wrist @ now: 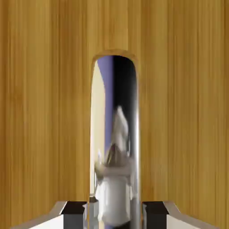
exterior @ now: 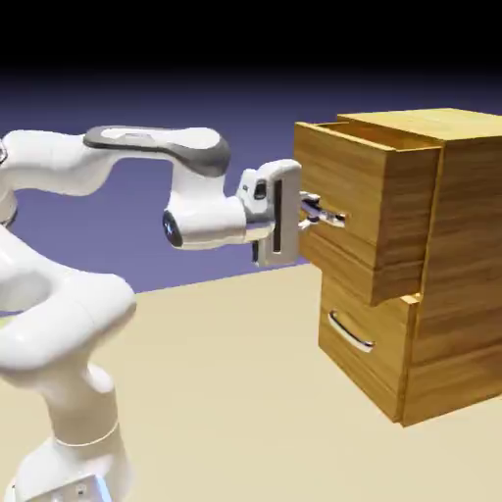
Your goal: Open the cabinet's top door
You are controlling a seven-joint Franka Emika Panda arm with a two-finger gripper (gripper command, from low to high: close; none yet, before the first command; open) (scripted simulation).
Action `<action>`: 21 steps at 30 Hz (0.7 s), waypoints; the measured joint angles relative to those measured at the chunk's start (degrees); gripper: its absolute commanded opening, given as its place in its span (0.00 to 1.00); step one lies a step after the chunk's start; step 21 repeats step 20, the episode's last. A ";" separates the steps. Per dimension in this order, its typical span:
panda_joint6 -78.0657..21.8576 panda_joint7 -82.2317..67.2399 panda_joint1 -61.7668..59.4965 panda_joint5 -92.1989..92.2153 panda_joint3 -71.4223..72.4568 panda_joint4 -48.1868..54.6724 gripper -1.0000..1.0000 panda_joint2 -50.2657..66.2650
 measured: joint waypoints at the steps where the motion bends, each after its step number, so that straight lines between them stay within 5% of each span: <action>1: 0.86 0.38 2.08 -0.48 -0.94 -1.31 0.00 -1.10; 16: 21.39 4.31 33.15 -7.58 -11.01 -14.84 0.00 -17.15; 17: 21.94 4.33 33.80 -7.69 -11.14 -15.01 1.00 -17.46; 21: 23.92 4.43 35.98 -8.07 -11.40 -15.41 1.00 -18.44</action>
